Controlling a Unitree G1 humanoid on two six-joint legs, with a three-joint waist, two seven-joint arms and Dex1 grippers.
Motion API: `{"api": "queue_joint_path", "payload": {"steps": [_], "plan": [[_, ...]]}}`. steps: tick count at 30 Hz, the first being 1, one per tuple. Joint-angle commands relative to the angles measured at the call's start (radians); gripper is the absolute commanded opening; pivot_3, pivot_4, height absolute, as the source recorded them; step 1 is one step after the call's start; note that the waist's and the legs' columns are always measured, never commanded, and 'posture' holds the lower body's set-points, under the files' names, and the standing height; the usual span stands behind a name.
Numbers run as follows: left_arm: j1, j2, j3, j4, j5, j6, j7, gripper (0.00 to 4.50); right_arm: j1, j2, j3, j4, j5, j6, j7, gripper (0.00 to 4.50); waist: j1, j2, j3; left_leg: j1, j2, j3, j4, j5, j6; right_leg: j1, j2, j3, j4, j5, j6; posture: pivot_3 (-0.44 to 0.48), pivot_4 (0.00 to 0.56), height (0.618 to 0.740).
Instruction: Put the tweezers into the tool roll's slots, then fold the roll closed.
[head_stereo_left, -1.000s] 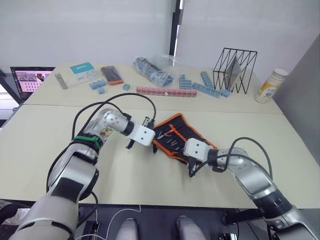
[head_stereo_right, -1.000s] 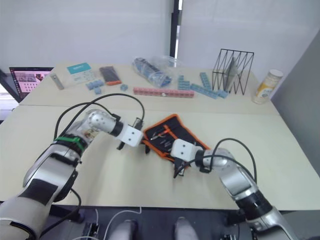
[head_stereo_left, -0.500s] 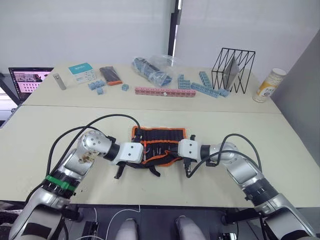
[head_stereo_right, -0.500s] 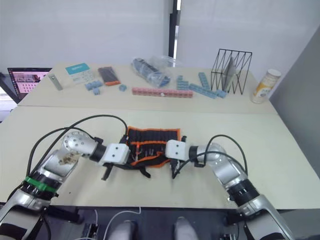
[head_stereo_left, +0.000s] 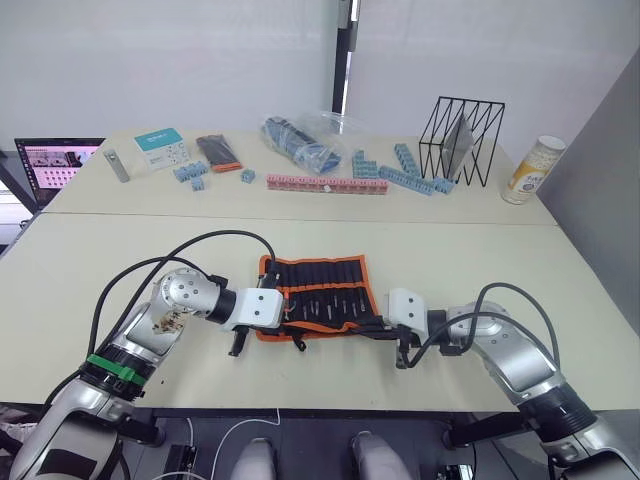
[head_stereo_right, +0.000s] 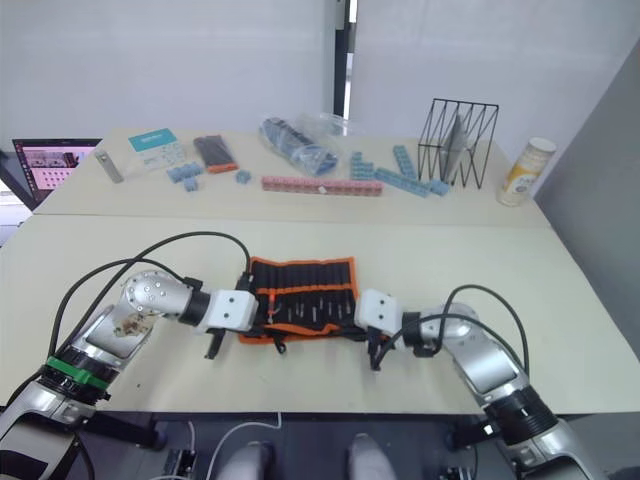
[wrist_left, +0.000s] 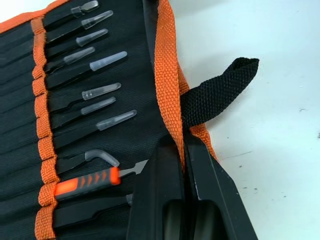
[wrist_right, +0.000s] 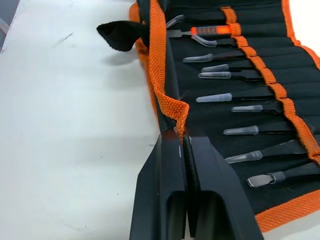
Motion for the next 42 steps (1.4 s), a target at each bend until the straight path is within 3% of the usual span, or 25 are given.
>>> {"api": "queue_joint_path", "payload": {"steps": [1, 11, 14, 20, 24, 25, 28, 32, 33, 37, 42], "plan": [[-0.045, 0.033, 0.073, 0.079, 0.016, 0.041, 0.041, 0.01, -0.026, -0.037, -0.095, 0.068, -0.026, 0.084, -0.052, 0.00, 0.001, 0.000, 0.000, 0.000, 0.000, 0.000, 0.000, 0.000, 0.000, 0.000, 0.000, 0.000, 0.000, 0.000, 0.000, 0.000, 0.150, 0.740], [-0.136, -0.040, 0.047, 0.243, 0.038, 0.097, 0.138, 0.01, -0.164, 0.050, -0.042, 0.217, -0.076, 0.101, -0.115, 0.00, 0.000, 0.000, 0.000, -0.001, 0.000, 0.000, 0.000, 0.000, 0.000, -0.001, 0.000, 0.000, 0.000, 0.004, 0.007, 0.000, 0.150, 0.740], [-0.156, -0.066, 0.063, 0.265, 0.030, 0.132, 0.166, 0.86, -0.184, 0.078, -0.048, 0.258, -0.082, 0.107, -0.130, 0.00, 0.002, 0.000, 0.000, -0.001, 0.000, 0.000, 0.000, 0.000, 0.000, -0.001, 0.000, 0.000, 0.000, 0.004, 0.007, 0.000, 0.150, 0.740], [-0.153, -0.058, 0.107, 0.270, 0.024, 0.150, 0.185, 2.82, -0.189, 0.089, -0.079, 0.270, -0.082, 0.109, -0.130, 1.86, 0.009, 0.000, 0.000, -0.001, -0.001, 0.000, 0.001, 0.000, 0.000, 0.000, 0.000, 0.000, 0.000, 0.004, 0.007, 0.000, 0.150, 0.740], [-0.106, -0.044, 0.203, 0.207, -0.047, 0.191, 0.197, 4.33, -0.154, 0.081, -0.143, 0.207, -0.039, 0.100, -0.114, 3.40, 0.005, 0.000, 0.000, -0.002, -0.001, 0.000, -0.002, 0.000, 0.000, -0.001, 0.000, 0.000, 0.000, 0.004, 0.007, 0.000, 0.150, 0.740], [-0.096, -0.045, 0.230, 0.195, -0.066, 0.192, 0.203, 4.50, -0.150, 0.083, -0.166, 0.189, -0.021, 0.104, -0.116, 3.67, 0.004, 0.000, 0.000, -0.002, 0.000, -0.001, -0.002, 0.000, 0.000, -0.001, 0.000, 0.000, 0.000, 0.004, 0.007, 0.000, 0.150, 0.740], [-0.065, -0.055, 0.319, 0.125, -0.157, 0.243, 0.216, 4.50, -0.133, 0.103, -0.240, 0.104, 0.083, 0.152, -0.093, 4.48, 0.000, 0.000, 0.000, -0.004, 0.000, -0.001, -0.002, 0.000, 0.000, -0.003, 0.000, 0.000, 0.000, 0.004, 0.007, 0.000, 0.150, 0.740], [0.016, -0.073, 0.402, -0.054, -0.319, 0.379, 0.193, 4.50, -0.095, 0.157, -0.276, -0.011, 0.188, 0.225, -0.095, 4.48, -0.003, 0.000, 0.000, -0.003, 0.000, -0.002, -0.002, 0.000, 0.000, -0.002, 0.000, -0.001, 0.000, 0.004, 0.007, 0.000, 0.150, 0.740], [0.038, -0.078, 0.406, -0.092, -0.344, 0.410, 0.195, 3.95, -0.088, 0.171, -0.270, -0.023, 0.182, 0.232, -0.111, 4.20, -0.003, 0.000, 0.000, -0.003, 0.000, -0.002, -0.002, 0.000, 0.000, -0.002, 0.000, -0.001, 0.000, 0.004, 0.007, 0.000, 0.150, 0.740], [0.099, -0.131, 0.384, -0.198, -0.412, 0.477, 0.215, 2.70, -0.085, 0.240, -0.224, -0.018, 0.124, 0.242, -0.200, 2.90, -0.001, 0.000, 0.000, -0.002, 0.000, -0.001, -0.001, 0.000, 0.000, -0.001, 0.000, -0.001, 0.000, 0.004, 0.007, 0.000, 0.150, 0.740], [0.126, -0.213, 0.304, -0.179, -0.333, 0.463, 0.301, 1.04, -0.070, 0.299, -0.142, -0.011, 0.046, 0.242, -0.272, 1.22, 0.001, 0.000, 0.000, -0.002, 0.000, -0.001, 0.000, 0.000, 0.000, -0.001, 0.000, -0.001, 0.000, 0.004, 0.007, 0.000, 0.150, 0.740]]}}
